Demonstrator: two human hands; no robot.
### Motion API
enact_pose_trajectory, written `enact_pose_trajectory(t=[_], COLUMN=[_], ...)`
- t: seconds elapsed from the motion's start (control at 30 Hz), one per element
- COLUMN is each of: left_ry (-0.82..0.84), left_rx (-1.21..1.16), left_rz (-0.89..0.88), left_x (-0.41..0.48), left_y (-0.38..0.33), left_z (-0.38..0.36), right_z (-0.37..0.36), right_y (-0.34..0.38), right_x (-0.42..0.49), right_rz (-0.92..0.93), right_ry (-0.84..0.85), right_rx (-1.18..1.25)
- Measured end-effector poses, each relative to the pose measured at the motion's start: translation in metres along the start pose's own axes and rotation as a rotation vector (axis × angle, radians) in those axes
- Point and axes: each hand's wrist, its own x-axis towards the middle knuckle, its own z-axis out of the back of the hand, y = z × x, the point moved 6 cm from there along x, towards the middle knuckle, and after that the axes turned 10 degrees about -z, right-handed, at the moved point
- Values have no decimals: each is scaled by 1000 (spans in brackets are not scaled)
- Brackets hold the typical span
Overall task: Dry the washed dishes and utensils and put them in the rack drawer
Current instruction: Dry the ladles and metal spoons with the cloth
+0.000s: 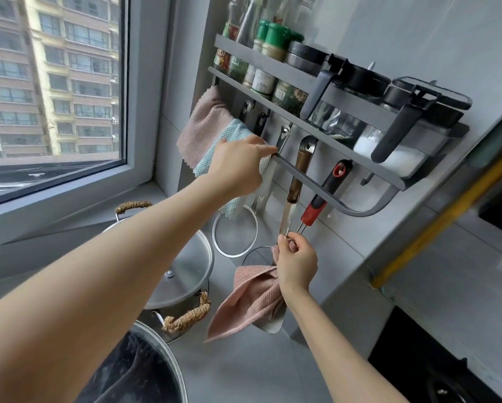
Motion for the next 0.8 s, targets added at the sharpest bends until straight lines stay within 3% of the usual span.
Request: enact_pose_trajectory(t=[0.53,0.8], left_ry=[89,11], left_rx=[0,-30], left_rz=[-14,118], left_x=[-8,-66], left_y=[-5,-3], left_z=[5,44], right_z=[4,47], right_y=[4,26], right_x=[-8,-50], right_rz=[-59,171], right_ry=[88,217], right_rx=[61,141])
